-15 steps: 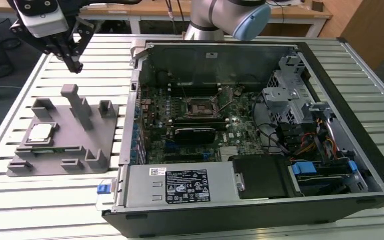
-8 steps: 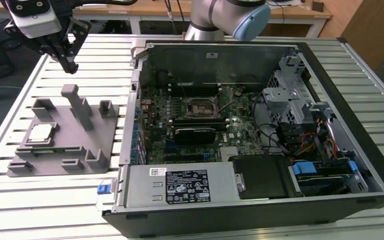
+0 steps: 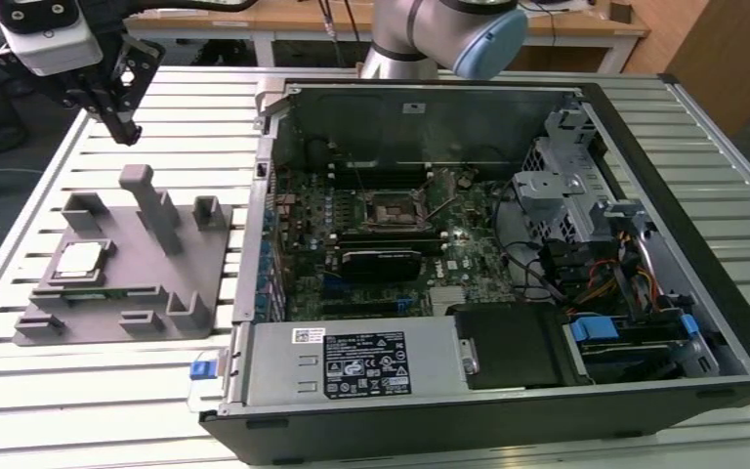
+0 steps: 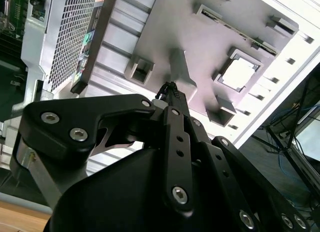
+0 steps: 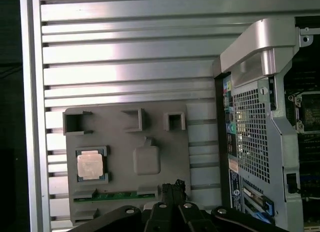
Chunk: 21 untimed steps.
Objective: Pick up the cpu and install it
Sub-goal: 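Reach for the cpu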
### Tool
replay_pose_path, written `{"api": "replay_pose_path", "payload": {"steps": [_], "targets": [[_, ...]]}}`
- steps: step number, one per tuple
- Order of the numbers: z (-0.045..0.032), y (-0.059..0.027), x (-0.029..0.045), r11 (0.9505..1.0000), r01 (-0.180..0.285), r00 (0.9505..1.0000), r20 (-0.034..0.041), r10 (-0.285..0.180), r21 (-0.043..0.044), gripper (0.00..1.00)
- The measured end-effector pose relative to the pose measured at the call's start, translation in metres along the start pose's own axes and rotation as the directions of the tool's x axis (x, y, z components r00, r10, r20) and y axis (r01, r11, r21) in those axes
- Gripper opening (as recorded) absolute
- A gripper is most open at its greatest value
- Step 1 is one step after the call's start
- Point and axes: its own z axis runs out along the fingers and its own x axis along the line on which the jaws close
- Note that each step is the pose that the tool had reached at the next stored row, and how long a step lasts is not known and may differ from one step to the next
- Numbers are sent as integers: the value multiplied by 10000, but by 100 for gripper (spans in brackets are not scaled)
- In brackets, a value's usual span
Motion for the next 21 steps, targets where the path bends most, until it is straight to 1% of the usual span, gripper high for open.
{"api": "replay_pose_path", "payload": {"steps": [13, 19, 21], "targets": [[6, -15, 194, 10000, -1, 10000, -1, 1, 0, 11], [10, -23, 320, 10000, -1, 10000, 0, 1, 0, 11], [12, -26, 377, 10000, -1, 10000, 0, 1, 0, 11]]}}
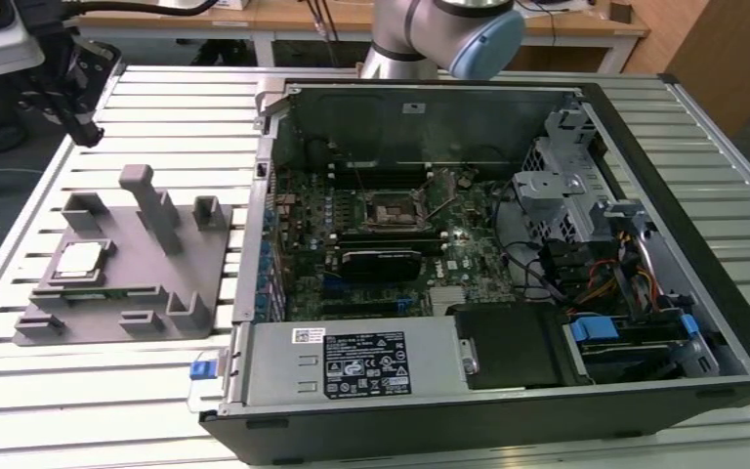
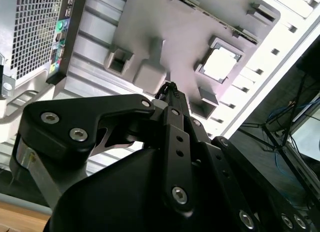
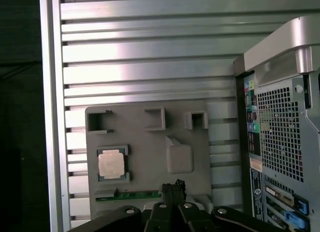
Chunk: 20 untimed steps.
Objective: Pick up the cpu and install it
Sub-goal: 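Reach for the cpu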
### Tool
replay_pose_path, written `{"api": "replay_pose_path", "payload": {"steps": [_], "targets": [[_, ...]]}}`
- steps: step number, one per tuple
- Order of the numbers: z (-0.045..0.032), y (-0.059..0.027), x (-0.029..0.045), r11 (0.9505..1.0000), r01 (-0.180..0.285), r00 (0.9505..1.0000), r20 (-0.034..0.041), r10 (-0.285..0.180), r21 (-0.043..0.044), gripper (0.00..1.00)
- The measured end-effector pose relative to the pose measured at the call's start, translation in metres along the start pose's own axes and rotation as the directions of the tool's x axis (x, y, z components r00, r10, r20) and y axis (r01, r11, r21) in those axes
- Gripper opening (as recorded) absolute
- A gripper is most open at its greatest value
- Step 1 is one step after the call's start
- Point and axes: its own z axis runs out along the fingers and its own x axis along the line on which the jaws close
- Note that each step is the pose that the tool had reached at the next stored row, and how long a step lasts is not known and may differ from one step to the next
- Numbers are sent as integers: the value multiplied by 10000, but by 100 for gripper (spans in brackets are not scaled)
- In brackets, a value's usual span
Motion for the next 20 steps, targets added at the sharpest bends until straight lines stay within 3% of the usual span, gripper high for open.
{"api": "replay_pose_path", "payload": {"steps": [7, 20], "targets": [[9, -17, 218, 10000, 2, 10000, 0, -2, 0, 11], [31, -41, 519, 10000, 1, 10000, -1, -1, 0, 11]]}}
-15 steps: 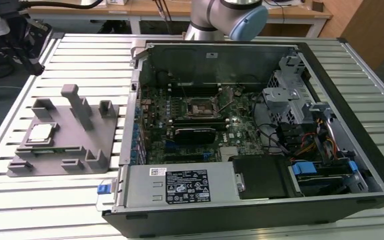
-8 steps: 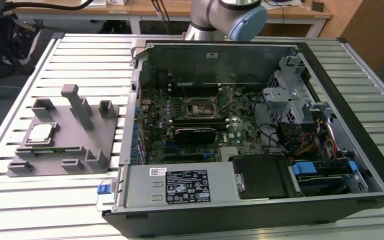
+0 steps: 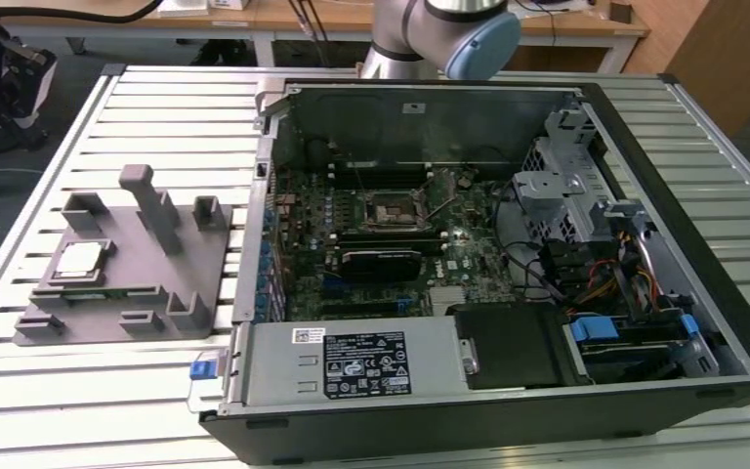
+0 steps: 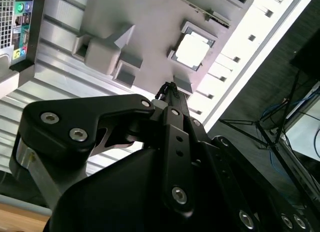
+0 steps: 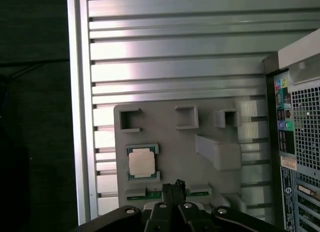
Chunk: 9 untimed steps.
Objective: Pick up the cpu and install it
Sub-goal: 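Reach for the cpu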
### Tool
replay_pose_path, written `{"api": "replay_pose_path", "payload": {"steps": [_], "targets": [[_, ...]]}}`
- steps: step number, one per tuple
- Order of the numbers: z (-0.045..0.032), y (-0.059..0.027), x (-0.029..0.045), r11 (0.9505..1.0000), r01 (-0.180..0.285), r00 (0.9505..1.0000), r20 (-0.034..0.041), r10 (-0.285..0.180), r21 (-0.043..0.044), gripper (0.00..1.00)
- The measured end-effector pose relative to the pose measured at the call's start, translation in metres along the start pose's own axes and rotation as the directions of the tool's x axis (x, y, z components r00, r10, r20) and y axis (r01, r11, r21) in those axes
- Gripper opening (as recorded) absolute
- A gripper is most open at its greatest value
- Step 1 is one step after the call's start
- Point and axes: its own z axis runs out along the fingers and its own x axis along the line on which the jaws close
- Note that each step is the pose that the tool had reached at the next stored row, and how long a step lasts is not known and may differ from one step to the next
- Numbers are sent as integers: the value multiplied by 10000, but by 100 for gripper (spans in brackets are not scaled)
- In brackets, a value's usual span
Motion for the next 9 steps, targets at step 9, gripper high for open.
{"api": "replay_pose_path", "payload": {"steps": [9], "targets": [[14, -14, 187, 10000, -1, 10000, 1, 1, 0, 11]]}}
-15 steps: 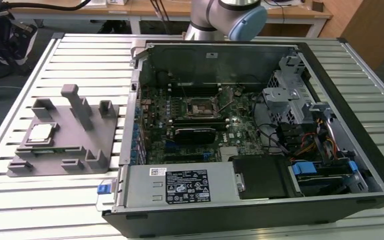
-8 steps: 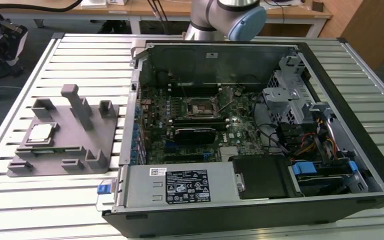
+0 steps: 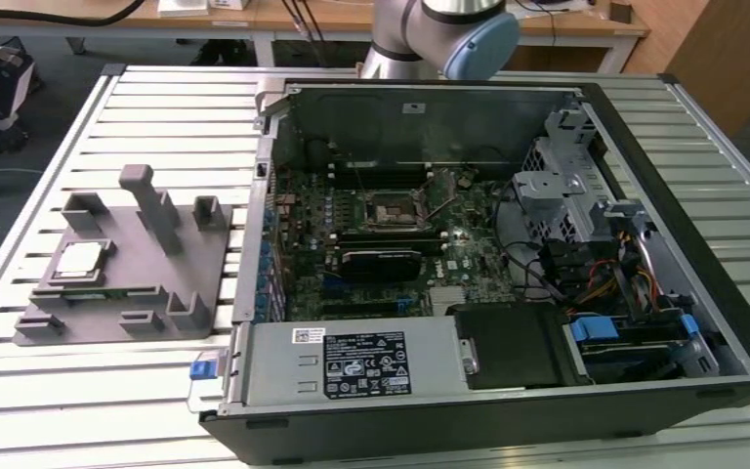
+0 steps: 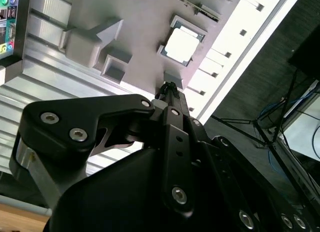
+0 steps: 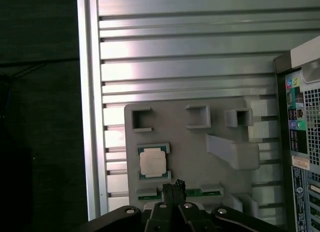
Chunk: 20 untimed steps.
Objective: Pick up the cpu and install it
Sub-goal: 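Reach for the cpu, then pick up the cpu and move it towards the insertion slot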
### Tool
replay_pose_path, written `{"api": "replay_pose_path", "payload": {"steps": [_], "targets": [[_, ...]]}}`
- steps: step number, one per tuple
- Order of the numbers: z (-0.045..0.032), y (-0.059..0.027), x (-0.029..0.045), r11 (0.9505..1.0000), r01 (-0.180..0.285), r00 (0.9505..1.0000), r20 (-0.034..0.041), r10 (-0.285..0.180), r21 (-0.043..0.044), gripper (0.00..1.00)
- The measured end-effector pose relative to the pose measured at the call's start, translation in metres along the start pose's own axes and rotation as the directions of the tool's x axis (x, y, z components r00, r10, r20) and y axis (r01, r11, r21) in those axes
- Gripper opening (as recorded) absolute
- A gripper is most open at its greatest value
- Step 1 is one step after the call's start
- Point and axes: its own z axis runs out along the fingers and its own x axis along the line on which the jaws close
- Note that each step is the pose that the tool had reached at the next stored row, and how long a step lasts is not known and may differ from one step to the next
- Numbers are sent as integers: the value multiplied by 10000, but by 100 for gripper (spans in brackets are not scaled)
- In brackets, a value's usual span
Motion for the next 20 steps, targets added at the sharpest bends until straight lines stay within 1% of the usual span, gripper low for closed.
{"api": "replay_pose_path", "payload": {"steps": [14, 20], "targets": [[18, -16, 196, 10000, 1, 10000, 0, -1, 0, 11], [31, -21, 258, 10000, 0, 10000, 1, 0, -1, 11]]}}
